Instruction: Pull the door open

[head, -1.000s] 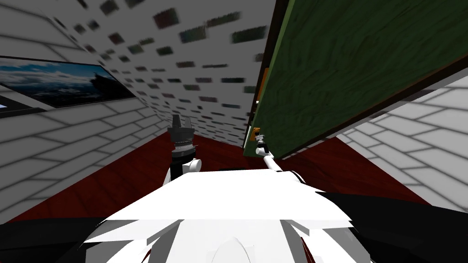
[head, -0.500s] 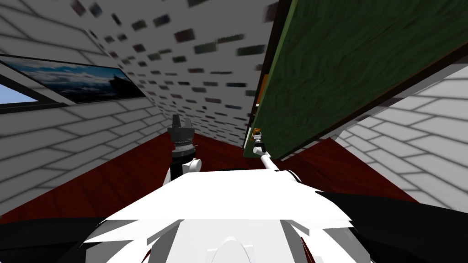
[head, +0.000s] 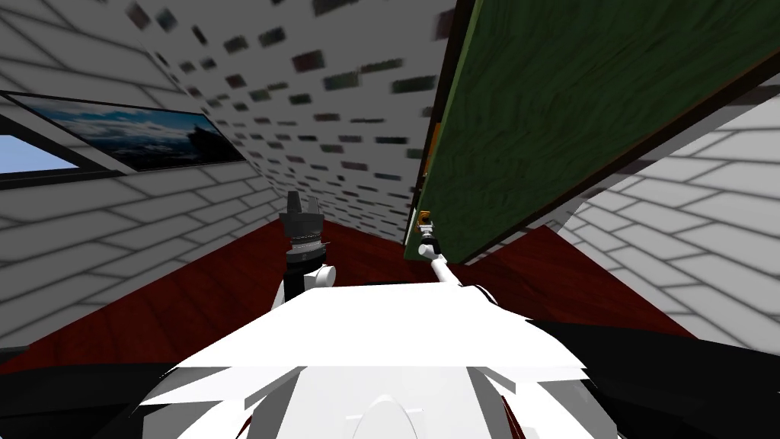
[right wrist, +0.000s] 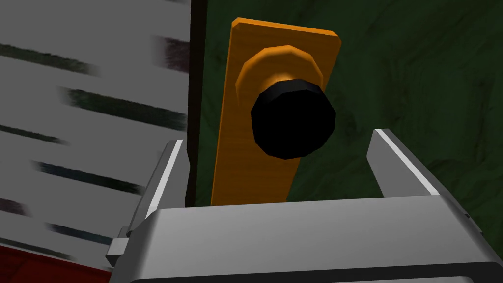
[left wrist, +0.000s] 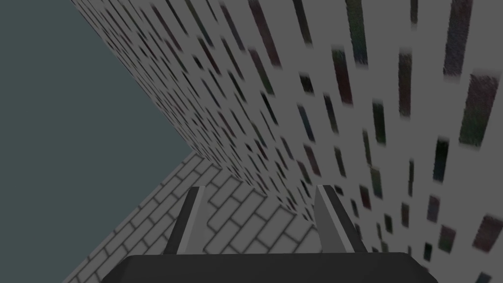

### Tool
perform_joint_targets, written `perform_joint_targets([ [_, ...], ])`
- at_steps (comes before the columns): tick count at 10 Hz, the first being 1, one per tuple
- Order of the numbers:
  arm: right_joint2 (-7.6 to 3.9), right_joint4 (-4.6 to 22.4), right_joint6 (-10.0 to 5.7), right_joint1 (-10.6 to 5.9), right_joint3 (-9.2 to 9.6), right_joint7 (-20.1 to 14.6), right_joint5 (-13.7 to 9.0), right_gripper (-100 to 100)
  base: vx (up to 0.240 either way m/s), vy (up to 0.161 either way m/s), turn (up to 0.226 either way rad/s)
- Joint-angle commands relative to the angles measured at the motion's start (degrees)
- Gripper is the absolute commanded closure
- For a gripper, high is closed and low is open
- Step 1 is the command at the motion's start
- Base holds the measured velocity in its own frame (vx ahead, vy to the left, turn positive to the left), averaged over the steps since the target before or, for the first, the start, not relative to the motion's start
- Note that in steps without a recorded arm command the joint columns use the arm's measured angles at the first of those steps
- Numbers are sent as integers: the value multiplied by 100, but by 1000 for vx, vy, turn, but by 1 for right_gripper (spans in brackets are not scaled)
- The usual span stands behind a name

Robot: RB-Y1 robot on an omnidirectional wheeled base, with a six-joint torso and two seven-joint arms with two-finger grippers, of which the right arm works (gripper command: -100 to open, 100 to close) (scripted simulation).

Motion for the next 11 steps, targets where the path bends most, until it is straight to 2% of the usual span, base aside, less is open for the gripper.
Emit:
perform_joint_targets([
  [1,79,-75,28,11,17,-189,-144,-100,-91,-23,11],
  [4,214,-201,82,26,58,-533,-417,-100,-97,-42,10],
  [5,186,-181,68,29,52,-456,-362,-100,-53,-17,3],
  [6,-1,-158,53,79,8,-621,-422,-100,56,18,159],
  [7,-67,-148,47,95,-8,-669,-439,-100,113,26,152],
  [8,-207,-127,34,129,-43,-772,-477,-100,149,9,125],
  [9,-279,-116,27,146,-60,-824,-496,-100,144,7,117],
  [11,-523,-79,4,204,-120,-1002,-560,-100,134,8,149],
])
